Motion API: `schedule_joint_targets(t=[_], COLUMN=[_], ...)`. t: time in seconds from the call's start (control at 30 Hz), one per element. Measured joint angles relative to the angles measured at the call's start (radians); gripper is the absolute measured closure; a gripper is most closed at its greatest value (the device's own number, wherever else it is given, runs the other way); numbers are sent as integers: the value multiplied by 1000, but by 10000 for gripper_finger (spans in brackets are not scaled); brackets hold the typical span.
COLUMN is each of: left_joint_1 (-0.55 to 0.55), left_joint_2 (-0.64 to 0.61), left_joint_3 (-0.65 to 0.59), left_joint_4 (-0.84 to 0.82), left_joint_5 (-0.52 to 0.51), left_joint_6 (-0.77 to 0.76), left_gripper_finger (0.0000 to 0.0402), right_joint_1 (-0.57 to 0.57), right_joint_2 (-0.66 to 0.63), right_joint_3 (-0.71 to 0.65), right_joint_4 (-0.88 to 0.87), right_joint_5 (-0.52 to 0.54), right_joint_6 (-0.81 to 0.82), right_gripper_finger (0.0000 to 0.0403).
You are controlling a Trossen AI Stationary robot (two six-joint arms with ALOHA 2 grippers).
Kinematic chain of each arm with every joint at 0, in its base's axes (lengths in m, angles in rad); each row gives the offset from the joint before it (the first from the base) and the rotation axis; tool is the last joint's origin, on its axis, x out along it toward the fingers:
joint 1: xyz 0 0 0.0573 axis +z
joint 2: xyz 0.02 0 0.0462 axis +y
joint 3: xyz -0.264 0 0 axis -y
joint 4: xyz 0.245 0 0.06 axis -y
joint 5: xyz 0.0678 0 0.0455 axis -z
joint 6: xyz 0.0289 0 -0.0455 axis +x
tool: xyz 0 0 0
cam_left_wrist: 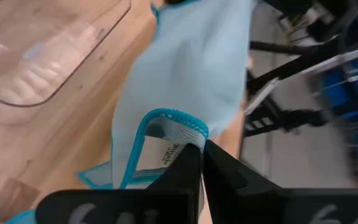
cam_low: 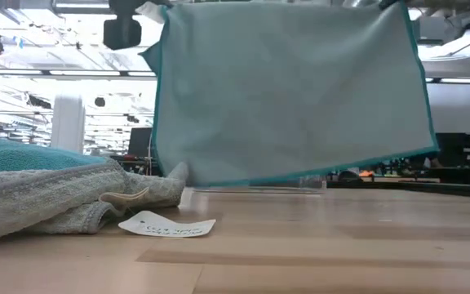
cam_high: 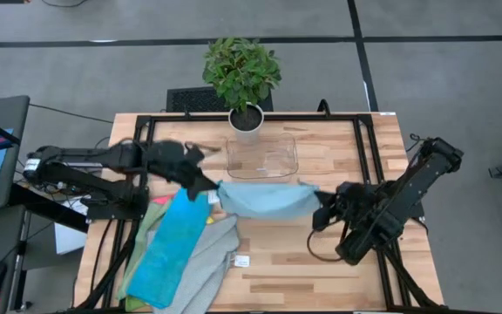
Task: Fold microfiber towels
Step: Fold the light blue microfiber cloth
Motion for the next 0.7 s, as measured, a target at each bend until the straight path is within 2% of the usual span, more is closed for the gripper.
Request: schedule_joint_targets(t=[0.1,0.3,0.37,0.53,0.63,0.7], left_joint_1=[122,224,260,344,361,362], left_joint_2=[-7,44,72,151,177,179], left_joint_3=[0,0,0,0,0,0], left_joint_4=[-10,-60,-41,55,129,159], left_joint_5=[124,108,187,496,581,576], left_joint_6=[8,160,146,-39,-62,-13], left_gripper_finger=[401,401,401,401,401,401], right_joint_1=[-7,-56,-82,-133,-123,-110], right_joint_2=[3,4,4,2,2,2], right_joint_3=[0,-16,-33,-39,-39,-39], right_joint_4=[-130,-137,-137,-136,-126,-127], right_joint_5=[-1,5,-1,-2,-8,-26], right_joint_6=[85,4,-19,-26,-24,3], right_gripper_finger=[392,391,391,391,390,390])
